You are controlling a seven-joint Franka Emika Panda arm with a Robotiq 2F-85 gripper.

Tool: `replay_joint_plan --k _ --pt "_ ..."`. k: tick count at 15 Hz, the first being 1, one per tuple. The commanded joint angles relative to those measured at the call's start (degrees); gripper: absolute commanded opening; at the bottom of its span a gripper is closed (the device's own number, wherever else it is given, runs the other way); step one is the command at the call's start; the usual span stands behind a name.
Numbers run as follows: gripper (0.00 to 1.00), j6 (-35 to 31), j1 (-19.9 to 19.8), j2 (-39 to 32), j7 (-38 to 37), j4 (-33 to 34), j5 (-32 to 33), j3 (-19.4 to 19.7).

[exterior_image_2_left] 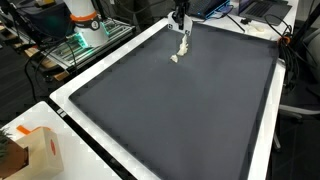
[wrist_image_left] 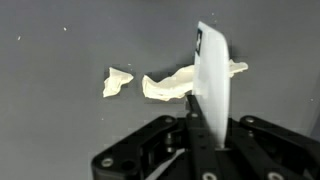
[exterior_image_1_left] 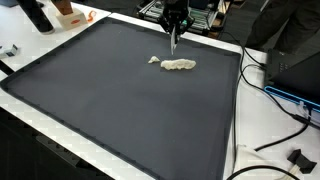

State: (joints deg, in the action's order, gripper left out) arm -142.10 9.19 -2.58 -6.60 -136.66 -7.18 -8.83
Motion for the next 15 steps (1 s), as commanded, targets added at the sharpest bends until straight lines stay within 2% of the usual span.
replay_joint_plan --k 1,3,4,9,10,15 --pt "0.01 0.1 0.5 1.4 -3.6 -1.1 6.3 -0.1" --pt "0.01 0.3 0.4 1.1 -3.5 -0.6 7.9 -0.1" --pt "0.04 0.1 0.1 0.2 -2.0 0.1 5.5 -0.1" --pt "0.04 0.2 0.1 0.2 -2.0 0.2 6.2 -0.1" --pt "0.01 0.2 0.2 -2.1 -2.5 1.3 7.7 0.0" --pt "0.01 -3.1 0.7 -7.0 -2.7 2.7 11.1 0.4"
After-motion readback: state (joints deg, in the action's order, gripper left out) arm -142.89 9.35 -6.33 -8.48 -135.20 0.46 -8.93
